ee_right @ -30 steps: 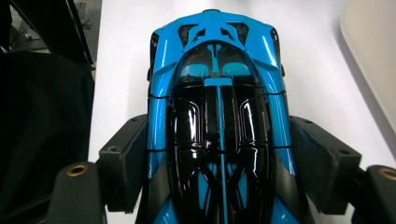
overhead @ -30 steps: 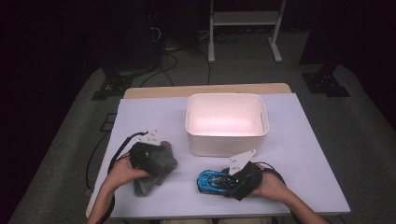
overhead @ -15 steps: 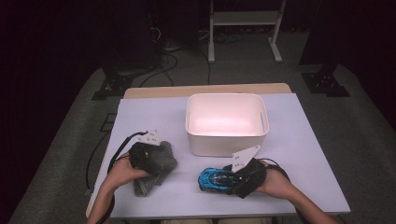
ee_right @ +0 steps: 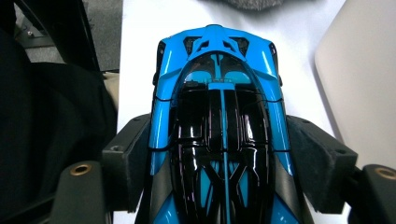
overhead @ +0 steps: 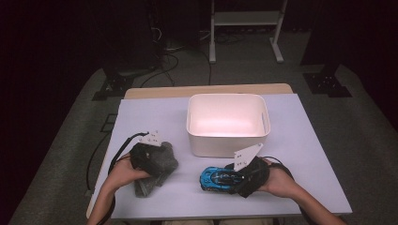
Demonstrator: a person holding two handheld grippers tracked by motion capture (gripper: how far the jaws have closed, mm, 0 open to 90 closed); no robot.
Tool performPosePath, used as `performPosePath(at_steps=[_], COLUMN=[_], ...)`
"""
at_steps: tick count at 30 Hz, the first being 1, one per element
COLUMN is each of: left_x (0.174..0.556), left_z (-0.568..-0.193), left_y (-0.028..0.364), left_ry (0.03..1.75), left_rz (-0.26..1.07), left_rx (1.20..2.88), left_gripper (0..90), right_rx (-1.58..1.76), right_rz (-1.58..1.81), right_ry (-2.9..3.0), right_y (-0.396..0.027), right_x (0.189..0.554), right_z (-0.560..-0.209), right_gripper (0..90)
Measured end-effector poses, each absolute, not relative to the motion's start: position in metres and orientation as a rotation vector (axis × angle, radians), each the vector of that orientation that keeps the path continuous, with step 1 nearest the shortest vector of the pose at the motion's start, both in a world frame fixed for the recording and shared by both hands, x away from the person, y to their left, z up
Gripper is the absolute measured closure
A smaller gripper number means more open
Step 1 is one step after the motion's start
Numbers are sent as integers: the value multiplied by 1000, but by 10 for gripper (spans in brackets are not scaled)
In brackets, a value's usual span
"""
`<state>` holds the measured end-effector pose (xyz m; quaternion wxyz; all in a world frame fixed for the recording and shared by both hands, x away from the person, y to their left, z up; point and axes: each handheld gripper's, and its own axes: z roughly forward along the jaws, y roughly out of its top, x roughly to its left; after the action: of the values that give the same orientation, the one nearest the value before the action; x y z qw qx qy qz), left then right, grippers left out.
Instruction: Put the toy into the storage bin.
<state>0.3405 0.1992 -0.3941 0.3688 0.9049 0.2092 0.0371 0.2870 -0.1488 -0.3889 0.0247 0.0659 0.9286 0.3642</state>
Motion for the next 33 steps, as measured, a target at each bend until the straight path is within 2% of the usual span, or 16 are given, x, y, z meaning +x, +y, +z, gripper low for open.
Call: performPosePath(at_steps=[17,33], left_x=[342,346], left_z=[-391,-394], left_y=[203,206], left_ry=[542,551], left_rz=[104,94], left_rx=[2296,2279], left_gripper=[65,65], right_rx=[126,123], right_rz=[1155,1132], right_ry=[2842,2795], right_y=[-151,-153], right_x=[288,324], right_z=[-312,-251], right_gripper=[269,268])
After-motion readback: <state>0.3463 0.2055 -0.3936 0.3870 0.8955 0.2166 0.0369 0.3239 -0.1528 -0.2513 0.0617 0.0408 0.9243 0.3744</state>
